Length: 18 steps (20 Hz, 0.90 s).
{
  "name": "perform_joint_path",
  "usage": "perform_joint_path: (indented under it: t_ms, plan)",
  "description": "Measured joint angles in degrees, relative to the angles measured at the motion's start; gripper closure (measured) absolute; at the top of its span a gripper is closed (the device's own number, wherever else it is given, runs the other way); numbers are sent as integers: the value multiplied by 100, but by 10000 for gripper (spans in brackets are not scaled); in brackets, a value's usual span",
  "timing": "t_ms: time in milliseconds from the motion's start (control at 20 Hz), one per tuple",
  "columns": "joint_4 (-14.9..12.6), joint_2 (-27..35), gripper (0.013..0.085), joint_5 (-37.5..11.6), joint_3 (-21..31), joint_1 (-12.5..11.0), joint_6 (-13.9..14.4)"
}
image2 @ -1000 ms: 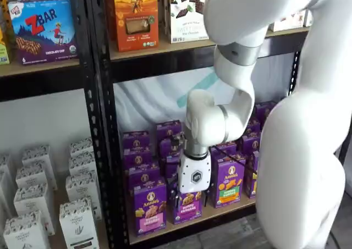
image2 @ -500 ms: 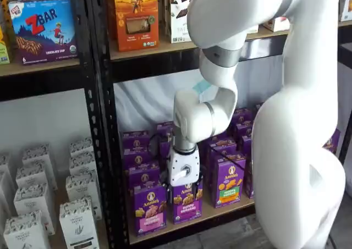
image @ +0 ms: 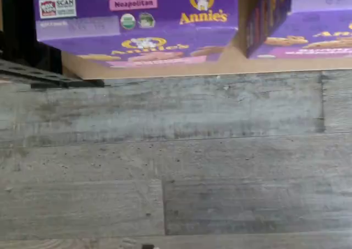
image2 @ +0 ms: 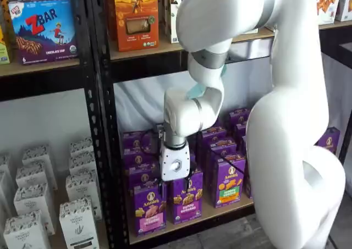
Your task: Pick up the purple box with a pink patch in the middle, on the bottom shelf, the first box from the left
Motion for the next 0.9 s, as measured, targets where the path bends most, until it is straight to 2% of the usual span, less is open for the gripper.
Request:
perform_joint_path:
  t_ms: [100, 400, 900]
  plan:
    - [74, 185, 130, 8, -191, 30, -37]
    - [15, 739, 130, 48, -797, 89, 79]
    - [-273, 1276, 130, -48, -1478, 30, 282]
